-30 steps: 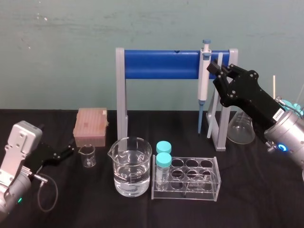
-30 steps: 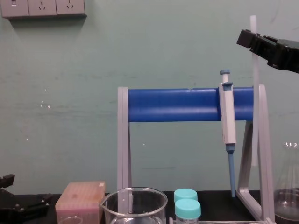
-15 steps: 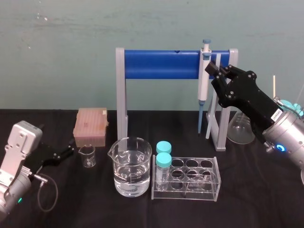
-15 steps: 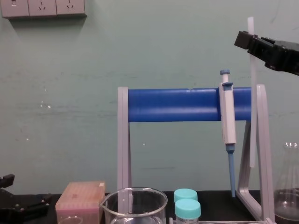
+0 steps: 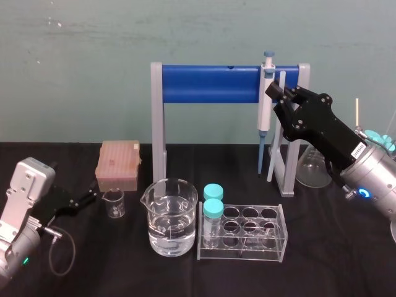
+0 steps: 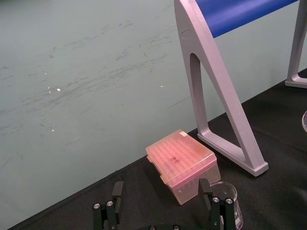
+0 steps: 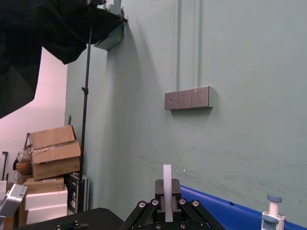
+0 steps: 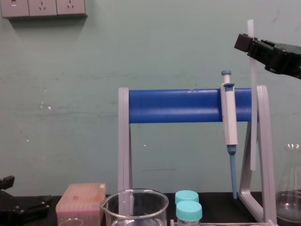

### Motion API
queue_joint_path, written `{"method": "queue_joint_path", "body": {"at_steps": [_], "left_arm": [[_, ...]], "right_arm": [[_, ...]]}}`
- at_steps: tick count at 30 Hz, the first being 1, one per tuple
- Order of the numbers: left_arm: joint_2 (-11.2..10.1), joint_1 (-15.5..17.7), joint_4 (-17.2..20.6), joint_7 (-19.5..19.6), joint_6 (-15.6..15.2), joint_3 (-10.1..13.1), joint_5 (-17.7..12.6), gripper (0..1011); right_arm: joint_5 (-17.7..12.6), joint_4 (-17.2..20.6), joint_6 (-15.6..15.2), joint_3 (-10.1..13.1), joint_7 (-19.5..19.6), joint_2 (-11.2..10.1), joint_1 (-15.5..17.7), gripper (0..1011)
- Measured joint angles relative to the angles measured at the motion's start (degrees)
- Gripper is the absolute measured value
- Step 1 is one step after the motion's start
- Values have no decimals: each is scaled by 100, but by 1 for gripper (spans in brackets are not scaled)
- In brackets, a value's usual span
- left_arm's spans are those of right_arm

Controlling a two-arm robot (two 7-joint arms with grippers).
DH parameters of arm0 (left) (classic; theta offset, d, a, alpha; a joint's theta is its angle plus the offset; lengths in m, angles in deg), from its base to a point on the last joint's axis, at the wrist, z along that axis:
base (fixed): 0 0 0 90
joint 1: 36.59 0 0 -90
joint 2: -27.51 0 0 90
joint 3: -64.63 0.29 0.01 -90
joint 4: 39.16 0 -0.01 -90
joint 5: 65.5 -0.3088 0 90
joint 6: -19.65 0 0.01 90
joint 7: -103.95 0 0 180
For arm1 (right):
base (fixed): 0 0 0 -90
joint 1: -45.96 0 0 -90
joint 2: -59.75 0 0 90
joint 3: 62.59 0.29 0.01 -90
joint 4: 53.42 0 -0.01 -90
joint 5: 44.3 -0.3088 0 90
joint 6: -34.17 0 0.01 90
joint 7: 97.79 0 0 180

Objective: Pick up the stirring rod with one hand, then place it down.

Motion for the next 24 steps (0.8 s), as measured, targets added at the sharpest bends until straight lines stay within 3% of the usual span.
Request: {"method": "queue_joint_path", "body": {"at_steps": [24], "left_arm": [[0, 0, 0, 0, 0, 0, 0, 1000]], "right_arm": [[-24, -76, -17, -38, -40, 0, -43, 70]]}}
